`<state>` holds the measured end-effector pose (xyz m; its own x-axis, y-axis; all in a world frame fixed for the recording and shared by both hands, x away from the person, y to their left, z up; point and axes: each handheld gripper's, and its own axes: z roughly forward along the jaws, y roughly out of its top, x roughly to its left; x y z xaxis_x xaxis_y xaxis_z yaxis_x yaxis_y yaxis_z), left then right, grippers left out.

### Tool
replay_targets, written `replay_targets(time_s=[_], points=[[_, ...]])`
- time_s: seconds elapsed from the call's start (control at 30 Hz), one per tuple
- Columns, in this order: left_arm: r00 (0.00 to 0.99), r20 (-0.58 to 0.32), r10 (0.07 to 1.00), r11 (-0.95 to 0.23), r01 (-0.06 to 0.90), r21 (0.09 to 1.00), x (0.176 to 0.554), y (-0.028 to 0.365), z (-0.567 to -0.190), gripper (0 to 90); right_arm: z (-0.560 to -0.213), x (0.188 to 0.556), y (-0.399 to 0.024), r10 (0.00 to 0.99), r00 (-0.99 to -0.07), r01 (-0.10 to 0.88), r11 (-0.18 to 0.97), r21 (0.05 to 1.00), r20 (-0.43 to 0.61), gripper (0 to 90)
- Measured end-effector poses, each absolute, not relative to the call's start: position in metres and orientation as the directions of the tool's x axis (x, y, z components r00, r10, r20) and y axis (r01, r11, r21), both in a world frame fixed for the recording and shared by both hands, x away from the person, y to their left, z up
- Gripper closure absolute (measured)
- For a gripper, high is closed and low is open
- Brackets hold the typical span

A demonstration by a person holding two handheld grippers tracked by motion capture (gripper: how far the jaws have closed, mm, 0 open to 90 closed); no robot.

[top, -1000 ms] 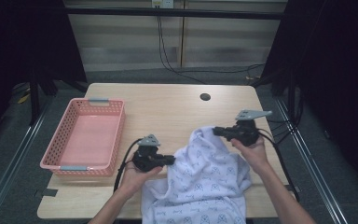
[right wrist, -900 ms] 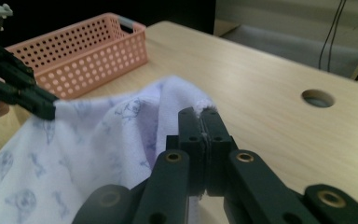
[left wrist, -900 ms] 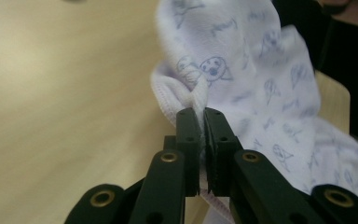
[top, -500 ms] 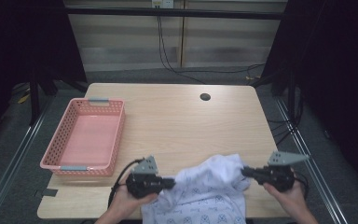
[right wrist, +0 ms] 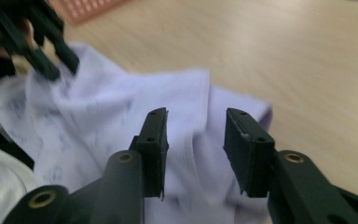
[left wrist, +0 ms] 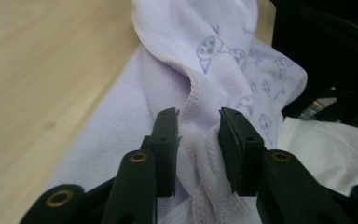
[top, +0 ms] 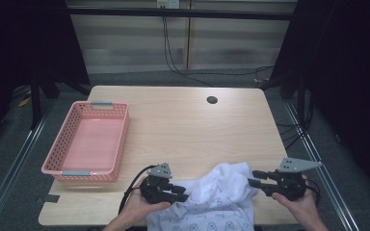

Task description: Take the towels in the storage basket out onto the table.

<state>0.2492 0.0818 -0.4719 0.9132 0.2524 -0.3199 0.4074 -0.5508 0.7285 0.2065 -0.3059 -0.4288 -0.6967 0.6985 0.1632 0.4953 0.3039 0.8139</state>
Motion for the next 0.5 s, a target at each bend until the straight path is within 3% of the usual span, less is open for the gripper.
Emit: replay_targets(time_s=[0.13,0.4,0.47,0.5], points=[[0.923,-0.319,0.215,-0.546,0.385,0.744,0.249,0.081,-0.467,81.8,-0.423,0.227,-0.291,0.672,-0.722,0.478,0.311,0.821,0.166,53.6],[0.919,-0.335,0.210,-0.505,0.395,0.767,0.253,0.088,-0.465,82.7,-0.457,0.284,-0.250,0.644,-0.733,0.555,0.380,0.740,0.220,40.7],[0.915,-0.338,0.219,-0.502,0.403,0.766,0.253,0.089,-0.466,85.5,-0.462,0.288,-0.245,0.635,-0.739,0.567,0.403,0.718,0.227,46.1],[0.916,-0.336,0.220,-0.502,0.402,0.766,0.253,0.089,-0.466,86.3,-0.465,0.289,-0.245,0.622,-0.748,0.563,0.412,0.716,0.230,63.4]])
